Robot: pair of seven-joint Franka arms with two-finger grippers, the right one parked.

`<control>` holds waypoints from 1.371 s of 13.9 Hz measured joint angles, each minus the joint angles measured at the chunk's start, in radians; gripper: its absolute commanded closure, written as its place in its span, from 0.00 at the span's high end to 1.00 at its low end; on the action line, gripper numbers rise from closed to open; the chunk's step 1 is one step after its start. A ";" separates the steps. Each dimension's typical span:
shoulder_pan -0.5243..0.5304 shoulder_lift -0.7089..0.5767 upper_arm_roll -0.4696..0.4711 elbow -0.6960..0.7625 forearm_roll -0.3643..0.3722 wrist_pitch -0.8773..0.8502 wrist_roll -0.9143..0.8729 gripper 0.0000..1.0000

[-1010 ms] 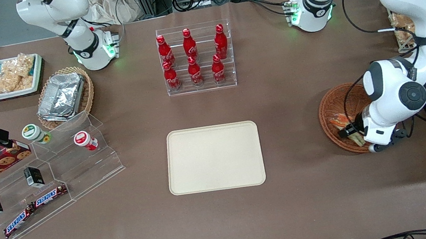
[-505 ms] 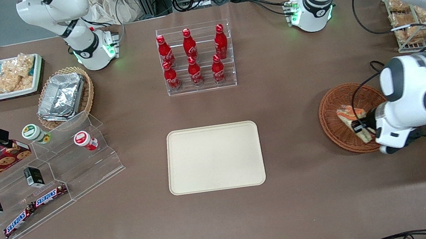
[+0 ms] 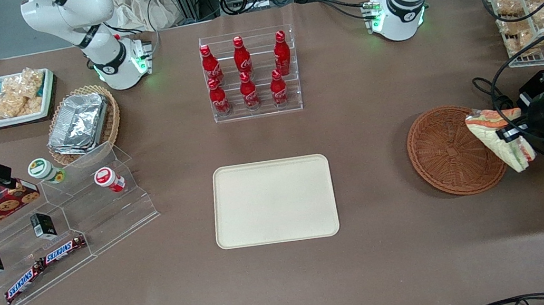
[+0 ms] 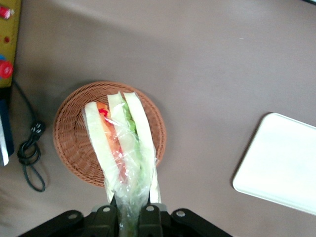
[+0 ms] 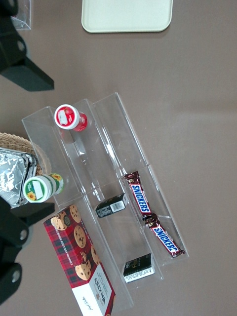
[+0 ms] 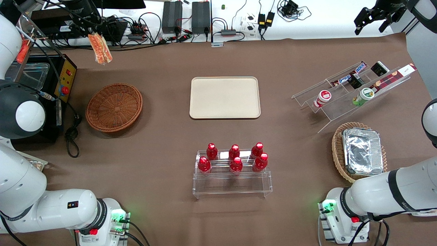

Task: Place sandwich from basket to tray
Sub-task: 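Carry the sandwich with the left gripper over the cream tray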

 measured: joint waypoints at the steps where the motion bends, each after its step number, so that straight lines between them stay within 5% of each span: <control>1: 0.000 0.006 -0.035 0.001 -0.003 0.000 0.018 0.00; 5: -0.089 0.099 -0.184 -0.057 0.007 0.126 0.032 0.00; 9: -0.265 0.242 -0.188 -0.085 0.078 0.351 -0.004 0.00; 19: -0.352 0.489 -0.187 -0.086 0.177 0.643 -0.001 0.03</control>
